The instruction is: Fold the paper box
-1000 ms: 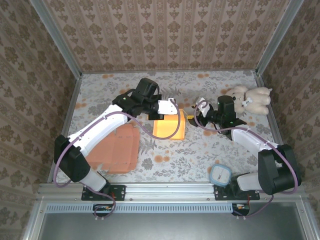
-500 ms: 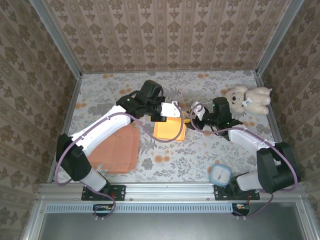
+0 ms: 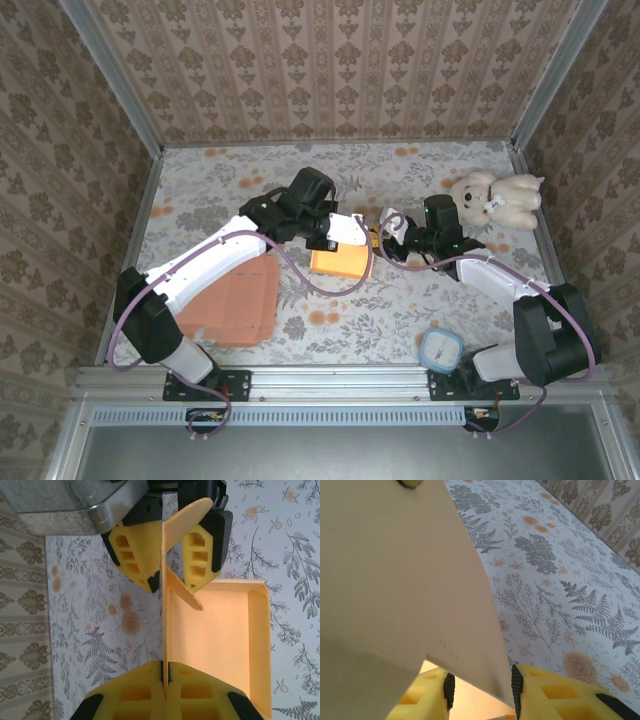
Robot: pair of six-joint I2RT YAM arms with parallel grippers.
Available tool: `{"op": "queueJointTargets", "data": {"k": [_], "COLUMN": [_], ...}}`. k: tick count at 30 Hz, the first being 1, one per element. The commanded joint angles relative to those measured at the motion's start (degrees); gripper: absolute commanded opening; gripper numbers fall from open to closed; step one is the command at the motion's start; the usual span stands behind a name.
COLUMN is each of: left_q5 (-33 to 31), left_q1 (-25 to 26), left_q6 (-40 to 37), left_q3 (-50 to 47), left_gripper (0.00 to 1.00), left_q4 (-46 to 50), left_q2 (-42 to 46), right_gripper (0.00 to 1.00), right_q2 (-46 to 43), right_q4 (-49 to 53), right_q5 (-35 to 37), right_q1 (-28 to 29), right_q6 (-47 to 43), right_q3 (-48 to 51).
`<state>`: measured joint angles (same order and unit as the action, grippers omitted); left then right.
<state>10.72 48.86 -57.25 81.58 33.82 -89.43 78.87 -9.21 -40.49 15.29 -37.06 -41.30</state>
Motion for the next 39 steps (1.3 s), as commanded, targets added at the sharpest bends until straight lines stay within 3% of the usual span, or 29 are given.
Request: {"op": "queueJointTargets", "data": {"k": [1, 5, 17, 20, 23, 29, 32, 33, 35, 37, 39], "left_q5": [1.8, 0.9, 0.3, -0.2, 1.3, 7.1, 7.0, 4.6, -5.5, -18.2, -20.2], "left_q1": [1.4, 1.3, 2.1, 1.4, 0.0, -3.7, -6.4, -7.6, -10.2, -14.7, -21.5], "left_q6": [-1.3, -0.8, 3.0, 5.8, 9.8, 20.6, 30.5, 35.5, 49.0, 67.2, 84.6], "left_q3": [-0.8, -0.9, -3.5, -4.3, -6.5, -18.2, -27.1, -29.8, -31.8, -29.3, -25.8], "left_gripper": [0.00, 0.00, 0.01, 0.10, 0.28, 0.35, 0.43, 0.48, 0.70, 1.00, 1.00], "left_q4": [0.4, -0.5, -6.6, -8.7, -11.9, -25.9, -37.8, -41.9, -44.1, -36.1, -23.2], "left_q2": [-0.1, -0.6, 0.8, 2.6, 6.0, 19.6, 28.2, 31.0, 34.5, 35.2, 32.5], "right_gripper": [0.31, 0.21, 0.06, 0.05, 0.04, 0.04, 0.04, 0.04, 0.04, 0.04, 0.04], "right_q2": [-0.7, -0.6, 2.5, 2.9, 3.3, 3.8, 3.7, 3.6, 3.4, 3.2, 3.1], "right_q4": [0.3, 2.3, 1.9, 1.9, 1.8, 0.5, 0.2, 0.2, 0.1, -0.1, -0.2], "right_q5": [-4.0, -4.5, -3.3, -2.5, -1.8, -1.1, -0.7, -0.7, -0.5, -0.2, 0.0], "right_q1": [0.8, 1.1, 1.2, 1.1, 1.1, 1.0, 1.0, 1.0, 1.0, 1.1, 1.2], "right_q6": [-2.5, -4.3, -5.1, -5.5, -5.8, -5.7, -6.0, -6.2, -6.4, -6.6, -6.7], "right_q3": [-1.7, -2.0, -1.6, -1.4, -1.2, -0.7, -0.5, -0.4, -0.3, -0.2, -0.2]}}
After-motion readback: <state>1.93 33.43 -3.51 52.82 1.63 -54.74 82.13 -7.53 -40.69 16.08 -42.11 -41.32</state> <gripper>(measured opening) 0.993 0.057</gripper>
